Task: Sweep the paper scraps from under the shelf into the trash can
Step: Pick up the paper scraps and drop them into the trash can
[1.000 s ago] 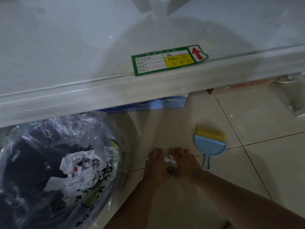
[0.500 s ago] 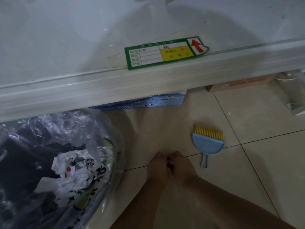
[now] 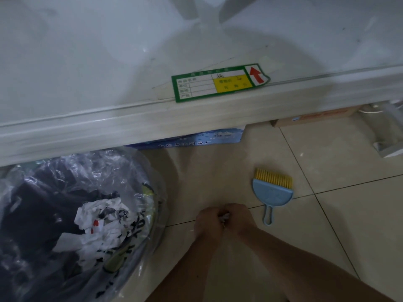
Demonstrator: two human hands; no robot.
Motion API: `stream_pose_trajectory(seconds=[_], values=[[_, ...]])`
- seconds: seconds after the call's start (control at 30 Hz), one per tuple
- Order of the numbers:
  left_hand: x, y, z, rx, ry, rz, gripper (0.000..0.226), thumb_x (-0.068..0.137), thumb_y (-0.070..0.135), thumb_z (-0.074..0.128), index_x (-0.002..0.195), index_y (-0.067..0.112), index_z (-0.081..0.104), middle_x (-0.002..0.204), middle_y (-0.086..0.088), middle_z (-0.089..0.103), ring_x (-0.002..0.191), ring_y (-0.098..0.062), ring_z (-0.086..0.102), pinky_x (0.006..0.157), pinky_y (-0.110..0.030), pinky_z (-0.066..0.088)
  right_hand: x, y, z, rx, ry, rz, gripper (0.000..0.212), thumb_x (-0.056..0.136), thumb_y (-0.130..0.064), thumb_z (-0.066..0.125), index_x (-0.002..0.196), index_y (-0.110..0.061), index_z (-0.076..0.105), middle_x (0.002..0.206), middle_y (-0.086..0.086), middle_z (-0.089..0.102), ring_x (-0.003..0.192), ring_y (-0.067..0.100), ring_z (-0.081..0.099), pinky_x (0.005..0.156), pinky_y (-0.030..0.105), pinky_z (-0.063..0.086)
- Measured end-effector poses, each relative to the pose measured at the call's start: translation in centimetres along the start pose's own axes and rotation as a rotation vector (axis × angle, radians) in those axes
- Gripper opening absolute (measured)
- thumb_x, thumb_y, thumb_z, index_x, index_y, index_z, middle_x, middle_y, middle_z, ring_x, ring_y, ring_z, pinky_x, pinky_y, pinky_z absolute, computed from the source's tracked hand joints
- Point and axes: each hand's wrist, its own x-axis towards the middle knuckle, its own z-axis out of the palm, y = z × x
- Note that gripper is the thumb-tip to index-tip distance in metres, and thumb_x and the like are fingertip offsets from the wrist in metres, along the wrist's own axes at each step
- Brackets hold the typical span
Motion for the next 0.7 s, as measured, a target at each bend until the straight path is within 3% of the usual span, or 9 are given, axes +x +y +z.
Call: stream_pose_trajectory(seconds=[0.07,0.13,0.2,0.23,0.3,0.4,0.5,0.63,0.7], values=[[-0.5,0.4,-0.8,-0.021,0.001,0.002,0.030,0.084,0.024,0.048,0.097,0.009,0.070,0.106,-0.013,0.070,0.105,-0.028,0.062,0.082,-0.033,0.043,-0.3,0.0,-0.3,0.005,0.027,0.009,0.021,0.079,-0.020,0.055,0.058,-0.019,0.053,0.070,0.006,0.059,0.082,0.021,0.057,0.054,0.025,0.031],[-1.0,1.2,-2.0,-0.008,-0.006,0.009,0.030,0.083,0.024,0.046,0.096,0.009,0.069,0.106,-0.013,0.069,0.105,-0.028,0.061,0.082,-0.033,0.042,-0.8,-0.6,-1.1,0.003,0.054,-0.010,0.036,0.078,-0.018,0.054,0.050,-0.023,0.031,0.056,-0.005,0.039,0.075,0.016,0.048,0.048,0.017,0.022],[-1.6,2.0,-3.5,-0.027,0.000,0.033,0.035,0.079,0.025,0.042,0.094,0.007,0.069,0.104,-0.014,0.070,0.103,-0.029,0.062,0.082,-0.033,0.042,-1.5,-1.5,-2.3,-0.027,0.085,-0.030,0.042,0.080,-0.011,0.054,0.051,-0.024,0.027,0.056,-0.008,0.034,0.076,0.015,0.046,0.048,0.022,0.022],[-1.8,2.5,-4.2,-0.043,0.013,0.049,0.043,0.074,0.028,0.037,0.093,0.006,0.069,0.103,-0.015,0.070,0.102,-0.029,0.062,0.081,-0.033,0.042,-1.9,-2.0,-3.0,-0.038,0.103,-0.041,0.043,0.080,-0.010,0.055,0.051,-0.024,0.026,0.057,-0.006,0.035,0.076,0.015,0.045,0.050,0.028,0.023],[-2.7,3.5,-5.9,-0.065,0.055,0.065,0.048,0.069,0.027,0.034,0.092,0.005,0.069,0.102,-0.017,0.070,0.100,-0.031,0.063,0.081,-0.033,0.043,-2.8,-3.3,-4.5,-0.051,0.134,-0.077,0.044,0.080,-0.009,0.055,0.051,-0.024,0.025,0.067,0.004,0.046,0.078,0.015,0.044,0.058,0.028,0.023],[-4.2,4.7,-8.4,-0.056,0.106,0.055,0.025,0.084,0.012,0.048,0.095,0.005,0.069,0.103,-0.015,0.069,0.100,-0.029,0.062,0.081,-0.032,0.044,-5.0,-5.3,-6.5,-0.043,0.176,-0.103,0.041,0.081,-0.006,0.054,0.052,-0.021,0.029,0.078,0.013,0.054,0.078,0.015,0.046,0.053,0.028,0.024],[-6.0,5.3,-11.2,-0.057,0.145,0.078,0.023,0.084,0.002,0.048,0.096,0.002,0.067,0.104,-0.016,0.069,0.100,-0.028,0.062,0.081,-0.032,0.043,-7.0,-7.7,-8.2,-0.034,0.212,-0.143,0.025,0.081,-0.010,0.058,0.062,-0.015,0.044,0.085,0.019,0.064,0.077,0.015,0.047,0.056,0.029,0.025],[-8.9,5.2,-15.1,-0.025,0.205,0.088,0.022,0.083,0.002,0.047,0.092,0.004,0.067,0.100,-0.015,0.069,0.094,-0.028,0.062,0.075,-0.032,0.044,-9.5,-11.0,-9.1,-0.043,0.256,-0.211,0.037,0.083,-0.010,0.056,0.054,-0.020,0.035,0.091,0.018,0.066,0.078,0.015,0.047,0.049,0.021,0.023],[-10.4,4.8,-17.0,-0.047,0.230,0.077,0.020,0.081,0.000,0.047,0.085,0.006,0.066,0.095,-0.017,0.069,0.086,-0.029,0.062,0.067,-0.032,0.043,-10.5,-12.8,-9.1,-0.023,0.263,-0.230,0.037,0.081,-0.008,0.056,0.054,-0.021,0.035,0.086,0.013,0.066,0.076,0.015,0.047,0.049,0.024,0.025]])
